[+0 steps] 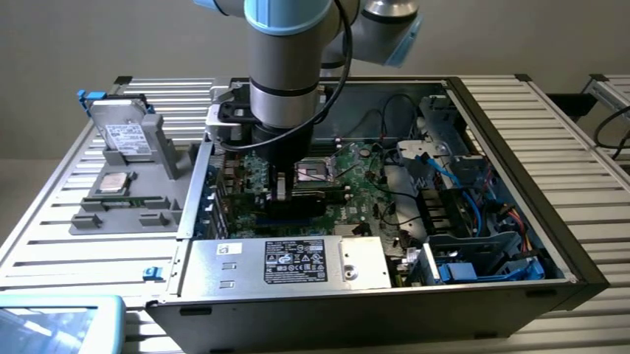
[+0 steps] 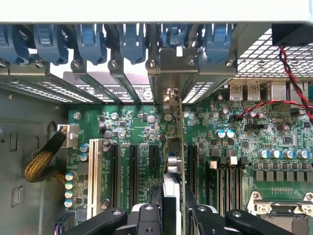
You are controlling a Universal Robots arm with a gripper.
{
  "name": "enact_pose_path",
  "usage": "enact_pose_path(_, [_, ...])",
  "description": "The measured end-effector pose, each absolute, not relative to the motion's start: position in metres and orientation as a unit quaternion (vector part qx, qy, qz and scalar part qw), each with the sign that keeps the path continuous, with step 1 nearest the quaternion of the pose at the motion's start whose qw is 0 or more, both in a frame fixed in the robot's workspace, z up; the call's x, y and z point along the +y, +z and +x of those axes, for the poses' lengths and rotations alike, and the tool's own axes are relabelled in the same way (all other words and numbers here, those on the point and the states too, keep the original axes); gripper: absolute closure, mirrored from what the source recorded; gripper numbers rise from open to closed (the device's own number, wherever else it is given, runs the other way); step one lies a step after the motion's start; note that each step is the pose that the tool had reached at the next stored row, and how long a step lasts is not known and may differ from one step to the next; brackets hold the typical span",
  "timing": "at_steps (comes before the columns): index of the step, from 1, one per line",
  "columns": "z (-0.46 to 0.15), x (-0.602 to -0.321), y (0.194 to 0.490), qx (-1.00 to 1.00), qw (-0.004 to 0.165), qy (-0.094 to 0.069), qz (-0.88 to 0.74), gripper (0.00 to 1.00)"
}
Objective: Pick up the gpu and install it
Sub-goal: 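Insert the gpu into the slot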
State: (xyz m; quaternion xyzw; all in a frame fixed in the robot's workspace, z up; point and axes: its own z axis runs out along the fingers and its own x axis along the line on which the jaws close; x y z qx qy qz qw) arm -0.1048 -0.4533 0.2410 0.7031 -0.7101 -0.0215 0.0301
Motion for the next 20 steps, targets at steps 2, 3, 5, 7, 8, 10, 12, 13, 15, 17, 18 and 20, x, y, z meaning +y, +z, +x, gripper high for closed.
enact_pose_path(2, [-0.105, -0.4533, 0.2411, -0.71, 0.03, -0.021, 0.703, 0.72])
enact_pose_path(3, [-0.1053, -0.4533, 0.2411, -0.71, 0.03, -0.021, 0.703, 0.72])
enact_pose_path(5, [-0.1056, -0.4533, 0.241, -0.71, 0.03, -0.02, 0.703, 0.72])
enact_pose_path(7, [-0.1056, -0.4536, 0.2413, -0.71, 0.03, -0.021, 0.703, 0.72])
enact_pose_path(8, [-0.1057, -0.4542, 0.2413, -0.71, 0.03, -0.021, 0.703, 0.72])
enact_pose_path(10, [-0.1057, -0.4543, 0.2414, -0.71, 0.03, -0.02, 0.703, 0.72])
enact_pose_path(12, [-0.1057, -0.4543, 0.2414, -0.71, 0.03, -0.02, 0.703, 0.72])
enact_pose_path(13, [-0.1058, -0.4543, 0.2415, -0.71, 0.03, -0.02, 0.703, 0.72])
enact_pose_path(15, [-0.1059, -0.4544, 0.2415, -0.71, 0.03, -0.02, 0.703, 0.72])
enact_pose_path(17, [-0.1068, -0.4545, 0.2415, -0.71, 0.03, -0.019, 0.703, 0.72])
enact_pose_path(18, [-0.107, -0.4545, 0.2415, -0.71, 0.03, -0.019, 0.703, 0.72])
enact_pose_path(20, [-0.1074, -0.4545, 0.2415, -0.71, 0.03, -0.019, 0.703, 0.72])
